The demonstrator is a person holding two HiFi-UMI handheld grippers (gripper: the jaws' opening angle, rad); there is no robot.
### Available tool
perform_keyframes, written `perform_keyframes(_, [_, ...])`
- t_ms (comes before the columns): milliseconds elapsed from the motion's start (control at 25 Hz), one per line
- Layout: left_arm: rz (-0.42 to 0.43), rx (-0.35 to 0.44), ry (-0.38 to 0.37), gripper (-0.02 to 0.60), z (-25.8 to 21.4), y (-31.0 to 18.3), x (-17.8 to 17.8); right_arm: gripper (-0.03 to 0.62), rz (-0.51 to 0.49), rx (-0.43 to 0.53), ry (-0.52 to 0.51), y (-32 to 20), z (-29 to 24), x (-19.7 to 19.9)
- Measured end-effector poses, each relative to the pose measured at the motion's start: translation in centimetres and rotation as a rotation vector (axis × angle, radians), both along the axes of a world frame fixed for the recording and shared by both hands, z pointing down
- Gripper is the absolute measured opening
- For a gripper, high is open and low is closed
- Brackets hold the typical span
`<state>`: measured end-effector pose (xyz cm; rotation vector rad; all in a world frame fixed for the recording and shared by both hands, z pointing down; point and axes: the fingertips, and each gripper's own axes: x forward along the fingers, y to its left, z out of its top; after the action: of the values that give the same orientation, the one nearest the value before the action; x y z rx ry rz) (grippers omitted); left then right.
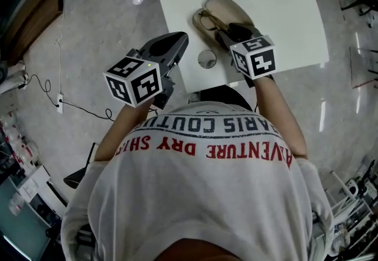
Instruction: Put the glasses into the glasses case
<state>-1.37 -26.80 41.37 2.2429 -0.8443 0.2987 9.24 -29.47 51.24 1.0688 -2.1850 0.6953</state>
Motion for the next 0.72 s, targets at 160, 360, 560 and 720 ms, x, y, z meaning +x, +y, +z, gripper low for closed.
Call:
perform_keyframes(160, [-0.002, 0.014, 0.008, 0.034, -0.8, 0.7, -0.1, 0.161, 0.012, 0.01, -0.026, 0.5, -1.5, 0.3])
perform_keyframes(360, [0.007, 0.05, 0.017, 0.034, -1.7, 1.5, -0.3, 0.169, 0.037, 0.049, -0.077, 1.7, -4.4, 1.0])
perform_keyframes(560, [0.019, 0.099, 0.032, 0.034, -3.2, 2.0, -0.3, 0.156, 0.068, 0.133, -0.163, 3.1, -8.7, 1.2])
perform_keyframes(720, [0.041, 0.135, 0.045, 0.034, -4.5, 3.3, -0.8, 0.09, 0.062, 0.222, -0.233, 5.0, -12.3, 0.0])
